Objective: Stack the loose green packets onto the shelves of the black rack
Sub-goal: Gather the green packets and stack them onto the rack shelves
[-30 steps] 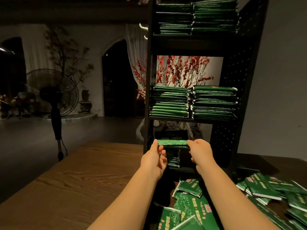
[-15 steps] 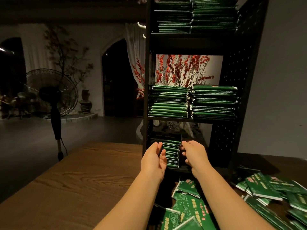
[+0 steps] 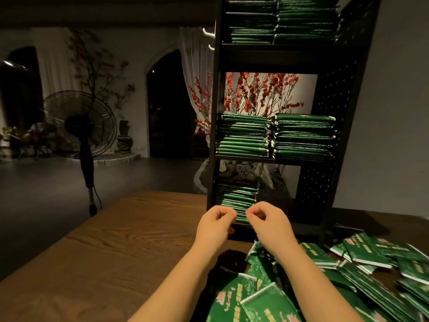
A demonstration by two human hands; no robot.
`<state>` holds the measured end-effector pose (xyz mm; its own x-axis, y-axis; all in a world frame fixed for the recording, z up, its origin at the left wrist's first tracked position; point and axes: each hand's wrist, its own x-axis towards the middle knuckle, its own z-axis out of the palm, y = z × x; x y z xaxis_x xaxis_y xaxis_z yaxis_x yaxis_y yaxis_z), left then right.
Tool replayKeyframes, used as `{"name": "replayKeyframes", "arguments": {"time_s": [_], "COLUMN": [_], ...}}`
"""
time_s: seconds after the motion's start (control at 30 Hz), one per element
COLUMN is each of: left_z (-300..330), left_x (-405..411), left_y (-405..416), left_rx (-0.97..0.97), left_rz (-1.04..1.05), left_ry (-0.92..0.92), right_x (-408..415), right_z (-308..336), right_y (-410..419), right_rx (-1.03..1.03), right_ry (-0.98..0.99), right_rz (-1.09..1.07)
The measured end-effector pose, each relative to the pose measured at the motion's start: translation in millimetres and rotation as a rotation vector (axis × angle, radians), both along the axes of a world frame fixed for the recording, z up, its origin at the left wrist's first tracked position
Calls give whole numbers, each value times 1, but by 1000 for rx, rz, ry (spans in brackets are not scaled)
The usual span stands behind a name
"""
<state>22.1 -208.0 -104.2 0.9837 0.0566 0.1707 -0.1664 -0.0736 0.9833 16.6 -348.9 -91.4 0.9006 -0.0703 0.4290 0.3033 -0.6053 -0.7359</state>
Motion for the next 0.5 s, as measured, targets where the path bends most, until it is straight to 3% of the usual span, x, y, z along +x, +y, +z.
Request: {"name": "replayKeyframes", "arguments": {"time_s": [0.27, 0.5], "left_z": [-22, -62], "left_x": [-57, -112], "left_y": [20, 13], "left_rx": [384, 1010], "left_rz": [-30, -52], "left_ry": [-131, -34], "right_x": [-59, -95], "right_z": [-17, -59], "right_y": [5, -8], "right_rx": [-296, -549], "right_ry": [24, -21], "right_rz": [7, -10]}}
